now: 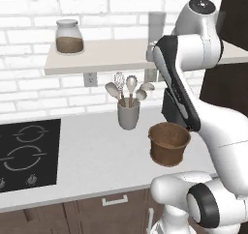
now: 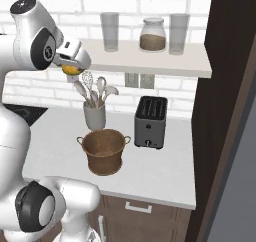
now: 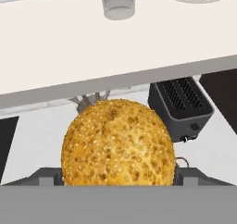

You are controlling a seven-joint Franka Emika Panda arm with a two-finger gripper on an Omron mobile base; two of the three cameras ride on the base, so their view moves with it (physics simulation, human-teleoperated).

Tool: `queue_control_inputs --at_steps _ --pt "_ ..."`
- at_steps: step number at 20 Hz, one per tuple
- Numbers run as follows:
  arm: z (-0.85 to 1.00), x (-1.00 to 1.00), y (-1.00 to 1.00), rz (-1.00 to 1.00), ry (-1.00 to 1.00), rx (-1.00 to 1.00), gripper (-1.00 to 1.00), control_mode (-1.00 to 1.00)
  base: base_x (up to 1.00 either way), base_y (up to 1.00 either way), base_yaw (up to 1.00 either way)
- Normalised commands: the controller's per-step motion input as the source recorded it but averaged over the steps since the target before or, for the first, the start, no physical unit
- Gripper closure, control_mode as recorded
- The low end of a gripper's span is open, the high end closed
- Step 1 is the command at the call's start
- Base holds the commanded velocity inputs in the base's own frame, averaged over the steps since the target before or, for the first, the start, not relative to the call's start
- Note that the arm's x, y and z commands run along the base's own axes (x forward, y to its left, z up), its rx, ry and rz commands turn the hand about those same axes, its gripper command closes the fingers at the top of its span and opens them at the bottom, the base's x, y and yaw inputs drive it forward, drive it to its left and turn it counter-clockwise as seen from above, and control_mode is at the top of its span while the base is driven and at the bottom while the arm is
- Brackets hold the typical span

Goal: Open the cabinet, pick up the bread from the cabinet and place it in the basket. Then move the basket to the dining counter.

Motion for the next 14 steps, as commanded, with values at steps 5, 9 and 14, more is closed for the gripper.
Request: queue_control_inputs --at_steps 5,9,14 --pt "-0.59 -0.80 -0.16 0.00 0.12 -0.02 1.00 -1.00 0.00 0.00 0.00" --pt "-0.91 -0.21 -0.09 0.00 0.18 -0.11 1.00 -1.00 0.00 0.00 0.00" --pt "-1.00 -0.16 -0.27 0.00 0.09 -0.04 1.00 -1.00 0.00 0.00 0.00"
